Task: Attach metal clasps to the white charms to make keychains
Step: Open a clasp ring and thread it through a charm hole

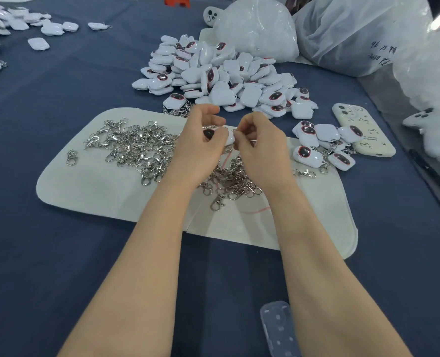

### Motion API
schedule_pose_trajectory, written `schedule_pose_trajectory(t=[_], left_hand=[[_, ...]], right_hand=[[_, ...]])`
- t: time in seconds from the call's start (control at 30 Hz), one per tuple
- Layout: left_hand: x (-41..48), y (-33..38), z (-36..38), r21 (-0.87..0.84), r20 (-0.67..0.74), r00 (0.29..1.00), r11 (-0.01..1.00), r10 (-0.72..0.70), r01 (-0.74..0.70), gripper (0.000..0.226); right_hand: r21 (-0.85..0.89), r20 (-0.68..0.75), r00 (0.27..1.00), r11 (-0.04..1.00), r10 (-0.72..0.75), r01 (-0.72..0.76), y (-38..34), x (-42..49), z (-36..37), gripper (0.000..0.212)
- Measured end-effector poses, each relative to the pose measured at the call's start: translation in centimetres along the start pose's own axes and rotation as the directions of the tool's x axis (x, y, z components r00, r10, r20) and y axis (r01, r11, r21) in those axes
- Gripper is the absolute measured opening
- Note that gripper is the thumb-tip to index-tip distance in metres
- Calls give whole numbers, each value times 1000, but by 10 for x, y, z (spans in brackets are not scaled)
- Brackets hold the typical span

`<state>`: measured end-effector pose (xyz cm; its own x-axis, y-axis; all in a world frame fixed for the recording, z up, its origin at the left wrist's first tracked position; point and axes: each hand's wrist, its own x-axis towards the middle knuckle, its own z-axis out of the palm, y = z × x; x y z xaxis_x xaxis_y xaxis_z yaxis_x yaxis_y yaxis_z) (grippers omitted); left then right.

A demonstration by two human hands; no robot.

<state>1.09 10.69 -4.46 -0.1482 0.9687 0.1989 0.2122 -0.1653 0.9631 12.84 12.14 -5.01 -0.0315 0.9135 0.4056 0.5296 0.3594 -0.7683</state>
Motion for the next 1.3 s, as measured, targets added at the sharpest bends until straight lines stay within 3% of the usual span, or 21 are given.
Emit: schedule_pose_trajectory(t=[0.3, 0.5, 1.17, 1.23, 1.3], left_hand=[[0, -1, 1, 22, 47, 999, 999, -26, 25, 33], [3, -5, 0, 81, 66, 995, 994, -76, 70, 22], [3, -9, -3, 254, 50, 998, 967, -22, 9, 9], [4, -9, -3, 203, 24, 999, 979, -28, 22, 10], [4, -7, -2, 47, -9, 997, 996, -78, 79, 12]], right_hand=[[-30, -10, 1000, 999, -23, 22, -2, 1, -2, 13], [-68, -3, 999, 997, -41, 41, -2, 1, -3, 6], [-140, 181, 982, 987, -55, 82, -4, -1, -2, 13], [-110, 166, 985, 992, -38, 57, -5, 0, -2, 12], [6, 109, 994, 1000, 13, -14, -8, -1, -1, 15]])
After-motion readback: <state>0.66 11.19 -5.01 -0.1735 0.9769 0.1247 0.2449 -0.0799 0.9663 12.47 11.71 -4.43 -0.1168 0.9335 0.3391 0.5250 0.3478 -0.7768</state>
